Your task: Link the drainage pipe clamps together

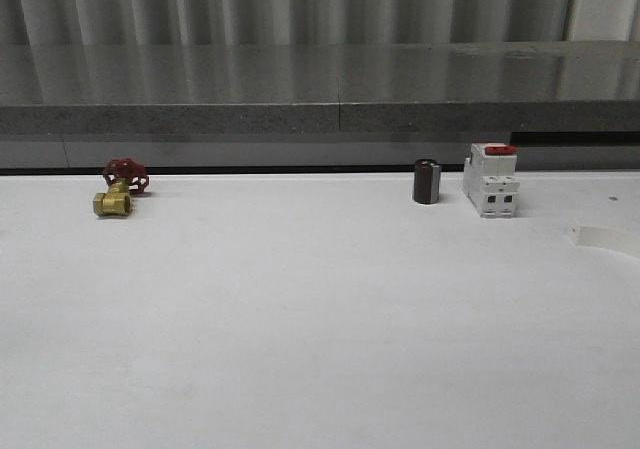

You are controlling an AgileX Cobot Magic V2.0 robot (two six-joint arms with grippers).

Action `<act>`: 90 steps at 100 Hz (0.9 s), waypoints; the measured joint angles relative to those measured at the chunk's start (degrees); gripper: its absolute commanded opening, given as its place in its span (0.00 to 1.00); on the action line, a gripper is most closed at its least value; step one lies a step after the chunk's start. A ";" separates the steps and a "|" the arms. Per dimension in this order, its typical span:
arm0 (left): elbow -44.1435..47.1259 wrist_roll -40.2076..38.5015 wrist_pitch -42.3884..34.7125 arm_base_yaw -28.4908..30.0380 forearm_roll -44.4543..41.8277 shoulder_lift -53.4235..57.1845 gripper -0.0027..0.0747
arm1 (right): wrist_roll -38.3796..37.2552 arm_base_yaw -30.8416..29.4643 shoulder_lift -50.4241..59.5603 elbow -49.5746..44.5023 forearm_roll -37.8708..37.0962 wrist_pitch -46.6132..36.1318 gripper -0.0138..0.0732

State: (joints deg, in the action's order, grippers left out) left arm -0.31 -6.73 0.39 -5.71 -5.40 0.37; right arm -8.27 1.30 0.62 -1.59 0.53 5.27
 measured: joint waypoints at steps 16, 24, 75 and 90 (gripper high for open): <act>0.00 0.00 0.00 0.00 0.00 0.00 0.01 | 0.00 0.00 0.00 0.00 0.00 0.00 0.02; 0.00 0.00 0.00 0.00 0.00 0.00 0.01 | 0.00 0.00 0.00 0.00 0.00 0.00 0.02; -16.90 0.00 16.45 0.00 4.24 -7.65 0.01 | 0.00 0.00 0.00 0.00 0.00 0.00 0.02; -32.49 0.00 33.96 0.00 5.40 -21.23 0.01 | 0.00 0.00 0.00 0.00 0.00 0.00 0.02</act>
State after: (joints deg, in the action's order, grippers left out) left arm -32.79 -6.73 34.35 -5.71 0.00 -20.86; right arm -8.27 1.30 0.62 -1.59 0.53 5.27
